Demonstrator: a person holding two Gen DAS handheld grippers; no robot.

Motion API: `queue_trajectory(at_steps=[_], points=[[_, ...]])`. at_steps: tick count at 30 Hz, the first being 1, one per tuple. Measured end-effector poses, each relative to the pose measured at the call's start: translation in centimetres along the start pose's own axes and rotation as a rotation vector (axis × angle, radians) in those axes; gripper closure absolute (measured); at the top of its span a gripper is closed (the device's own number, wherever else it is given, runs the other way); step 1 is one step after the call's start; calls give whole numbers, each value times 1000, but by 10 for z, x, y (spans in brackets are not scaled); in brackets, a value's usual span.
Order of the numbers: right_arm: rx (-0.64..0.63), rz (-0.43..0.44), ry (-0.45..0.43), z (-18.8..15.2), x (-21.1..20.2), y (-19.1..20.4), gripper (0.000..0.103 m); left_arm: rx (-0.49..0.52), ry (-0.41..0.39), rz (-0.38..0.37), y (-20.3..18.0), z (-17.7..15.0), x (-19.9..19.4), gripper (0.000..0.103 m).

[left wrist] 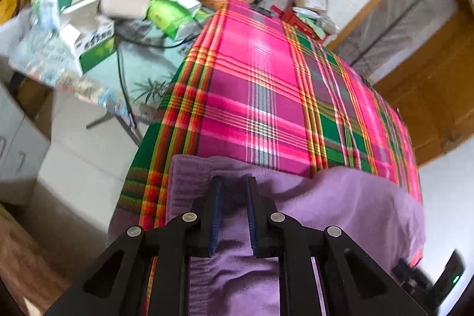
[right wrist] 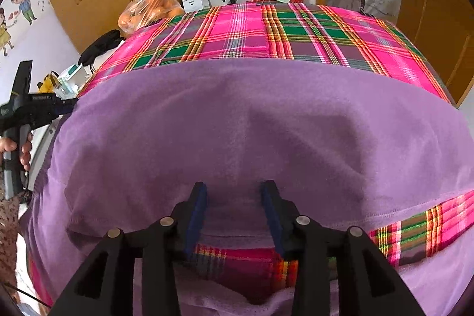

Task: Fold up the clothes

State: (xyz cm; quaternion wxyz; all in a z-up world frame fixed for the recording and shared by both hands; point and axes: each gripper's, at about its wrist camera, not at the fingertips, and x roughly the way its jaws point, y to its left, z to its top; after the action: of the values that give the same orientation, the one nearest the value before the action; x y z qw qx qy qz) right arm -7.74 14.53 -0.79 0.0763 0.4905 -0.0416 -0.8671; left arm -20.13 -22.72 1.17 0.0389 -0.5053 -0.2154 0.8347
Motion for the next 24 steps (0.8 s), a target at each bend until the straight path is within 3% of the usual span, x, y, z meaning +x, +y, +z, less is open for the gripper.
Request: queue_trajectory(at_steps=[6, 12, 16, 24], points=[[44, 25, -85, -5, -30, -2, 63, -6, 31, 22, 0, -11, -16, 86], [42, 51, -129, -24, -57, 3, 63, 37, 36, 46, 4, -54, -48, 86], [-21, 135, -109, -46, -66, 21, 63, 39, 38, 38, 15, -92, -72, 85], [-183, 161, -28, -94, -52, 68, 63, 37, 32, 37, 29, -164, -105, 85]])
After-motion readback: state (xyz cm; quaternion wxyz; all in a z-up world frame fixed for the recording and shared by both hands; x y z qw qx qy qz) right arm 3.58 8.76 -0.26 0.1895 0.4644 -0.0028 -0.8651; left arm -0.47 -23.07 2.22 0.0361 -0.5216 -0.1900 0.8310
